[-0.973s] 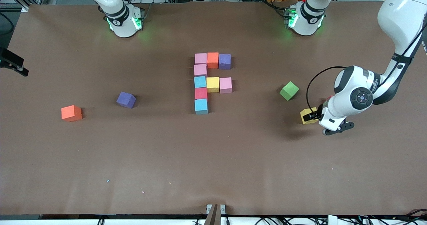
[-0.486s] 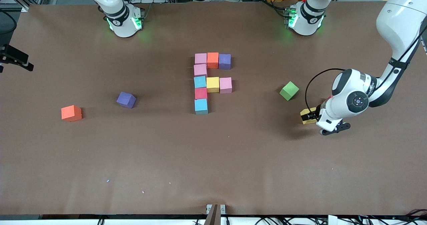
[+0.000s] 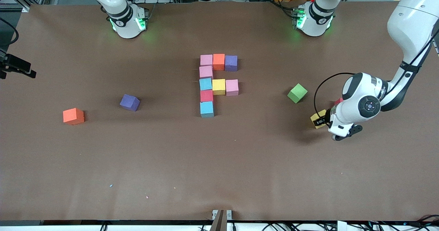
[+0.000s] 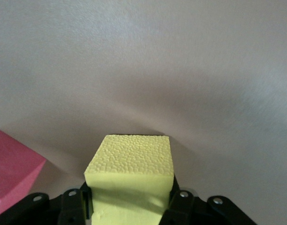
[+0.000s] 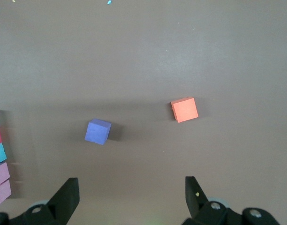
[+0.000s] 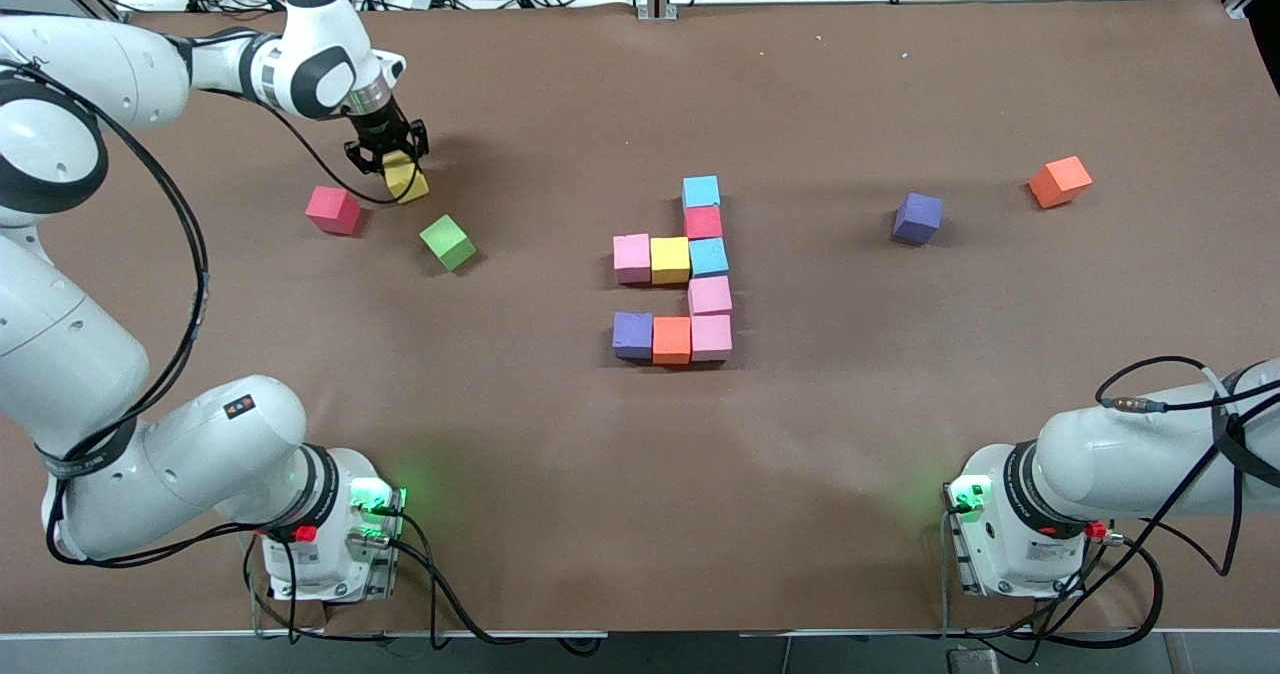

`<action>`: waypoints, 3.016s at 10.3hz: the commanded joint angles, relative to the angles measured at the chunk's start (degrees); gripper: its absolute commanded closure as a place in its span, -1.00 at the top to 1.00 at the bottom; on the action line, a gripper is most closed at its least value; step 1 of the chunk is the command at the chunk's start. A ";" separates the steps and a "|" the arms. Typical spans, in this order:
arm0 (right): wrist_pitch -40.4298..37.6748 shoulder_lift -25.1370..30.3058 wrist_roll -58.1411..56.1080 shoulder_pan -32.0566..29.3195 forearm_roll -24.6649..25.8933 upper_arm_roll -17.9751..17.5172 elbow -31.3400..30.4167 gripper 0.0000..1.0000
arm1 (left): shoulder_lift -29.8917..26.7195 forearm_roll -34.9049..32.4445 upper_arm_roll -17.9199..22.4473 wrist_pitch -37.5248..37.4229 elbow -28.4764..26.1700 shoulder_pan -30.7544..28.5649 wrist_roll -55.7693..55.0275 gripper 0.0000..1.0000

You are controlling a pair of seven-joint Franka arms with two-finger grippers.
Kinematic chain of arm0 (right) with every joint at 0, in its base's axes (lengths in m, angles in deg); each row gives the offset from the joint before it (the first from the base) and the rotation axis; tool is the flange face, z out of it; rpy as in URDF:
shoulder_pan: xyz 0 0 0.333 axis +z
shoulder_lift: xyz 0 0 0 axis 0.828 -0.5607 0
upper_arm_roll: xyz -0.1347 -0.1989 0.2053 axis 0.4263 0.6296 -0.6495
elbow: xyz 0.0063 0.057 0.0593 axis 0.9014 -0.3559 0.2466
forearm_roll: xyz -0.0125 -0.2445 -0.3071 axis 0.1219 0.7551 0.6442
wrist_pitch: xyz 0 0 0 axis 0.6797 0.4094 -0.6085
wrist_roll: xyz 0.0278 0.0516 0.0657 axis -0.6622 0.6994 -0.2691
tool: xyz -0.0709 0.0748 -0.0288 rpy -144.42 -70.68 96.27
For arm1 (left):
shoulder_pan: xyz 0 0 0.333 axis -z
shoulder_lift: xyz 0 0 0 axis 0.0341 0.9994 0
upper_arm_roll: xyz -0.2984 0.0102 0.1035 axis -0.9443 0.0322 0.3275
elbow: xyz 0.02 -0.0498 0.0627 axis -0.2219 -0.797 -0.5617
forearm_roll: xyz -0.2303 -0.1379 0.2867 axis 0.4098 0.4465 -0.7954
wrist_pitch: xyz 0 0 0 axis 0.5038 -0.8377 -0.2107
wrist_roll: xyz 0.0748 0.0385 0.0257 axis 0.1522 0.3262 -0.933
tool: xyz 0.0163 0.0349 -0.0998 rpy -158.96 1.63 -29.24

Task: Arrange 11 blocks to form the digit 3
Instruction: 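Grasp the yellow cube with the left gripper while the right gripper retracts, then carry the yellow cube with the left gripper to the digit's base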

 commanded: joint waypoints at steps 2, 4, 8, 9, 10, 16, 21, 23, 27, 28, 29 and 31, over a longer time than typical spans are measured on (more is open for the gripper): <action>0.15 0.65 -0.07 -3.21 -0.71 -0.54 0.76 1.00 | 0.43 6.10 0.15 -3.35 8.19 8.70 -19.98 -1.00; 0.24 0.57 -0.07 -2.95 -1.41 -0.72 0.76 1.00 | 1.21 6.29 0.15 -3.36 10.75 10.83 -31.07 -1.00; 0.24 0.22 -0.16 -0.75 -0.98 -0.89 0.23 1.00 | 3.32 6.47 0.24 -3.36 15.41 21.10 -52.27 -1.00; 0.24 0.22 -0.16 -0.06 -0.19 -0.89 0.23 1.00 | 4.02 6.47 0.24 -3.27 16.46 23.99 -56.48 -1.00; 0.24 0.22 -0.16 0.56 0.77 -0.89 0.23 1.00 | 5.51 6.38 0.32 -3.27 17.60 26.63 -59.48 -1.00; -0.02 0.22 -0.07 0.30 0.96 -0.80 0.23 1.00 | 7.54 6.20 3.48 0.76 18.22 38.15 -73.45 -1.00; -0.20 0.22 -0.16 0.04 0.96 -0.80 0.23 1.00 | 12.19 6.38 7.62 1.65 24.28 46.68 -82.79 -1.00; -0.20 0.22 -0.16 0.04 0.96 -0.80 0.23 1.00 | 12.47 6.55 7.97 1.65 24.73 47.66 -83.77 -1.00; -0.20 0.22 -0.16 0.04 0.87 -0.80 0.23 1.00 | 12.64 6.82 8.14 1.92 25.17 48.63 -89.99 -1.00; -0.03 0.22 -0.16 0.21 0.96 -0.80 0.23 1.00 | 12.82 6.91 8.15 2.79 25.17 48.63 -90.62 -1.00; 0.06 0.22 -0.07 0.21 0.87 -0.80 0.23 1.00 | 12.82 6.82 8.23 3.49 25.17 48.89 -91.41 -1.00; 0.06 0.22 -0.07 0.21 0.87 -0.80 0.14 1.00 | 13.08 6.82 8.32 3.85 25.08 50.03 -91.59 -1.00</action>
